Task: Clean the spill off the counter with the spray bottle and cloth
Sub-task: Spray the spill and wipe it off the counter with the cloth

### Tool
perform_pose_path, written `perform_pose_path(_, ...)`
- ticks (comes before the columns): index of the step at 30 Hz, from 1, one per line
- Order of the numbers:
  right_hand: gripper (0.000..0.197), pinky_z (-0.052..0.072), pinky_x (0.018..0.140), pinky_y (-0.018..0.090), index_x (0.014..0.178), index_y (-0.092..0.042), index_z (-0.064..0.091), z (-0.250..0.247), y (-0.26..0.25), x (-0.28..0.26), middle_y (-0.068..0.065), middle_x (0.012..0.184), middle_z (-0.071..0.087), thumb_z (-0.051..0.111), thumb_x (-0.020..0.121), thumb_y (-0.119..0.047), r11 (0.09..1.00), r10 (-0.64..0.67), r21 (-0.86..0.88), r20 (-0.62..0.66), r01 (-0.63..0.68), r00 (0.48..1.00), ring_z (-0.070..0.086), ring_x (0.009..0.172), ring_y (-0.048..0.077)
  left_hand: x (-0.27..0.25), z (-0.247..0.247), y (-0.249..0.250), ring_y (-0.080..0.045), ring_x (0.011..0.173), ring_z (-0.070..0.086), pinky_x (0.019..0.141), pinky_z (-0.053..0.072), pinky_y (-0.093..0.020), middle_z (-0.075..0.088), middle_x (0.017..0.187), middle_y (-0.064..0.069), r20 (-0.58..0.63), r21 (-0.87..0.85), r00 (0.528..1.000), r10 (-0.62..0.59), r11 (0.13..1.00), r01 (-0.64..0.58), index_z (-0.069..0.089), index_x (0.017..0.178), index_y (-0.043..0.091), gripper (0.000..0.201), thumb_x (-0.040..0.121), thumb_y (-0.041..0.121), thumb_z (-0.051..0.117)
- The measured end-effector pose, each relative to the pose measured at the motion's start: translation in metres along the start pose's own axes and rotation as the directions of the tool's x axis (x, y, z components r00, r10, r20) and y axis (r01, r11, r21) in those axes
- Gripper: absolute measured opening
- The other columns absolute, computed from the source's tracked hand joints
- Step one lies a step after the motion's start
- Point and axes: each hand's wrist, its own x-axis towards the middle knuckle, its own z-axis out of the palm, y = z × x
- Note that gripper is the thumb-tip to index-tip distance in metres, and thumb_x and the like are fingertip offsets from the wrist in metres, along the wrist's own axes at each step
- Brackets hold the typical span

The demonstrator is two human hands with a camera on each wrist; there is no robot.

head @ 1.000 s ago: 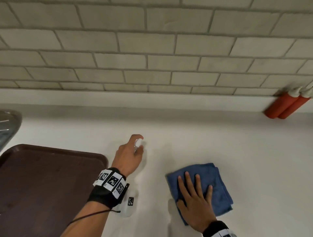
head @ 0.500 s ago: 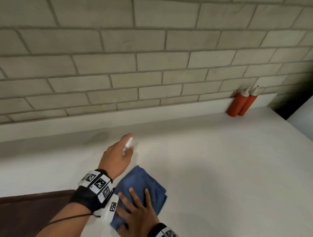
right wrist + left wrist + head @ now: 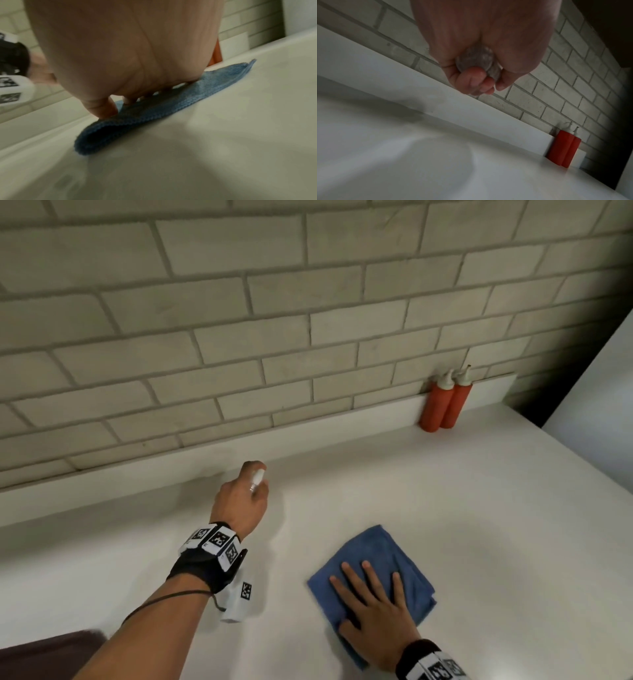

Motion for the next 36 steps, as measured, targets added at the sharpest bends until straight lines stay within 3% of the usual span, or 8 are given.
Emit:
perform_pose_path(6,0.082,0.006,0.109,0.051,0.148,-0.04,0.033,0.002,0.083,-0.012,-0.013,0.146,0.052,0.05,0.072,-0.066,0.991,0.118,0.051,0.065,-0.121,0.991,0.038,0.133,0.022,0.002,0.023,0.03,-0.036,0.076,0.063,0.076,0.055,-0.038,0.067,0.086,-0.01,-0.033,-0.001,0.999,-0.03,1.0,0.03,0.05,0.117,0.035,0.024,0.096,0.026,0.053)
perform_pose_path(13,0.09,0.007,0.107,0.056,0.155,-0.038,0.019,-0.007,0.125,0.016,-0.007,0.147,0.051,0.046,0.073,-0.063,0.995,0.061,0.076,0.068,-0.066,0.996,0.035,0.135,0.025,-0.006,0.042,0.061,-0.029,0.067,0.062,0.067,0.051,-0.032,0.065,0.08,-0.01,-0.104,-0.077,0.988,-0.114,0.991,0.106,0.051,0.125,0.034,0.03,0.097,0.024,0.052)
perform_pose_path(15,0.083,0.001,0.109,0.062,0.155,-0.041,0.01,-0.019,0.135,0.03,-0.006,0.164,0.021,0.029,0.078,-0.064,0.994,0.062,0.086,0.073,-0.068,0.995,0.01,0.149,0.023,-0.015,0.045,0.069,-0.028,0.06,0.06,0.059,0.05,-0.03,0.064,0.076,-0.01,-0.117,-0.108,0.984,-0.131,0.987,0.119,0.052,0.12,0.035,0.025,0.098,0.024,0.052)
perform_pose_path(17,0.083,-0.014,0.111,0.065,0.152,-0.043,-0.015,-0.027,0.14,0.044,-0.011,0.157,-0.028,0.003,0.074,-0.066,0.989,0.037,0.135,0.146,-0.056,0.989,-0.024,0.147,0.018,-0.024,0.049,0.075,-0.028,0.061,0.06,0.059,0.048,-0.03,0.065,0.077,-0.009,-0.125,-0.123,0.98,-0.152,0.983,0.137,0.051,0.121,0.038,0.025,0.098,0.027,0.052)
perform_pose_path(18,0.082,-0.017,0.11,0.066,0.151,-0.044,-0.019,-0.03,0.141,0.051,-0.013,0.152,-0.036,-0.002,0.075,-0.067,0.986,0.045,0.148,0.178,-0.072,0.983,-0.028,0.146,0.02,-0.029,0.052,0.077,-0.027,0.065,0.062,0.062,0.048,-0.03,0.065,0.08,-0.007,-0.142,-0.111,0.978,-0.153,0.984,0.138,0.05,0.123,0.039,0.027,0.098,0.028,0.051)
perform_pose_path(22,0.068,-0.014,0.111,0.068,0.154,-0.039,-0.017,-0.048,0.137,0.081,-0.011,0.16,-0.029,0.017,0.099,-0.06,0.989,0.043,0.13,0.238,-0.075,0.97,-0.025,0.149,0.027,-0.047,0.056,0.085,-0.03,0.076,0.063,0.072,0.051,-0.035,0.066,0.086,-0.005,-0.218,-0.017,0.969,-0.119,0.993,0.118,0.047,0.13,0.038,0.031,0.1,0.031,0.049)
perform_pose_path(31,0.067,-0.012,0.113,0.069,0.154,-0.038,-0.016,-0.052,0.134,0.094,-0.01,0.162,-0.026,0.017,0.1,-0.058,0.989,0.035,0.127,0.247,-0.068,0.968,-0.023,0.149,0.028,-0.088,0.056,0.082,-0.027,0.074,0.063,0.07,0.049,-0.034,0.066,0.082,-0.003,-0.154,0.03,0.977,-0.146,0.988,0.153,0.046,0.129,0.039,0.03,0.1,0.031,0.049)
perform_pose_path(36,0.066,-0.009,0.114,0.068,0.154,-0.037,-0.018,-0.05,0.13,0.088,-0.009,0.162,-0.026,0.014,0.1,-0.056,0.992,0.047,0.105,0.246,-0.074,0.968,-0.023,0.149,0.028,-0.125,0.05,0.076,-0.02,0.061,0.061,0.062,0.052,-0.036,0.064,0.072,0.001,-0.097,0.029,0.981,-0.165,0.985,0.169,0.046,0.121,0.04,0.022,0.1,0.032,0.048)
